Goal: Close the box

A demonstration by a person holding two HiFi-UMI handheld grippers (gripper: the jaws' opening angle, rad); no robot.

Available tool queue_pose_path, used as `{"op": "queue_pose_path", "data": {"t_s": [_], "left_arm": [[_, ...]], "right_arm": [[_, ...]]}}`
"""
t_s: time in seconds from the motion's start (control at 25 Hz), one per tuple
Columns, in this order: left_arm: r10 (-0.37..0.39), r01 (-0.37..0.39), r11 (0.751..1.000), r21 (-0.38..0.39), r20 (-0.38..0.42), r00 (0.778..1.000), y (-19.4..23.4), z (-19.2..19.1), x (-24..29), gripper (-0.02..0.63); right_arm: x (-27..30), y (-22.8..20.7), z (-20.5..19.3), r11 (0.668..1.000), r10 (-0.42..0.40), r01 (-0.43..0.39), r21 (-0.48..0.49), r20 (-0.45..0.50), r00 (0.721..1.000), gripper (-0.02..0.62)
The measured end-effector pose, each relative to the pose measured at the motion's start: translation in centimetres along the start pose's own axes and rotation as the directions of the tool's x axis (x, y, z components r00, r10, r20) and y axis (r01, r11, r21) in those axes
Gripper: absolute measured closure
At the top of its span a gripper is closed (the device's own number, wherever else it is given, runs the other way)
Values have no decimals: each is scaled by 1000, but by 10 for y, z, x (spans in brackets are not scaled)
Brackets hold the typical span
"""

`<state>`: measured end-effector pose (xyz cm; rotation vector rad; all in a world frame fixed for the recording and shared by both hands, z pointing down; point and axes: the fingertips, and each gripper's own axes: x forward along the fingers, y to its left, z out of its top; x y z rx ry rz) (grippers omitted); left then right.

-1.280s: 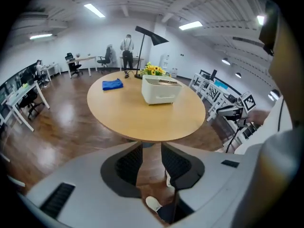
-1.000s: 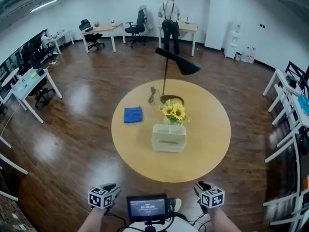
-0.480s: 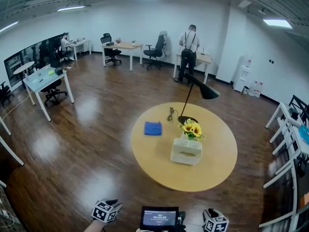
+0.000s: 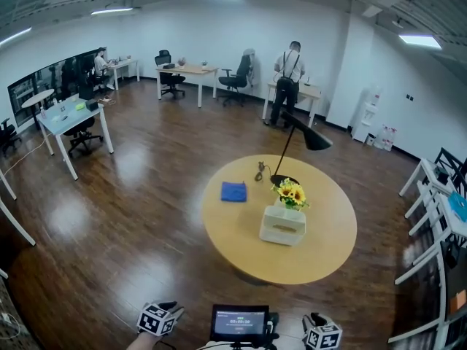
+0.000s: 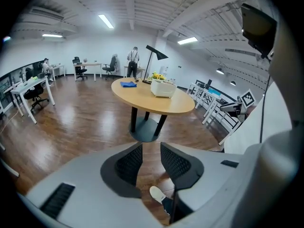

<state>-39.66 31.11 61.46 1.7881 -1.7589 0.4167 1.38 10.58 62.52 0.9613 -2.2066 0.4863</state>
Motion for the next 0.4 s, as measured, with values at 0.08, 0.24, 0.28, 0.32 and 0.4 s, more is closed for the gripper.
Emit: {"op": "queue_pose_path", "data": {"t_s": [0.08, 0.24, 0.28, 0.32, 0.4], "left_arm": [[-9, 9, 1000, 5, -4, 1000, 0, -1, 3, 480], [-16, 17, 1000, 19, -10, 1000, 9, -3, 10, 480], [-10, 10, 1000, 20, 2, 1000, 13, 1, 12, 480], [-2, 2, 1000, 21, 18, 1000, 16, 6, 12, 480], [14, -15, 1000, 22, 58, 998, 23, 21, 12, 480]], "right_arm": [[4, -4, -7, 1000, -2, 2, 1, -2, 1000, 480], [9, 1, -4, 1000, -7, 7, 6, 13, 1000, 480], [13, 2, 1, 1000, -2, 2, -2, 25, 1000, 480], [16, 4, 10, 1000, 5, -4, -14, 39, 999, 480], [23, 7, 29, 999, 19, -16, -41, 71, 997, 480]]}}
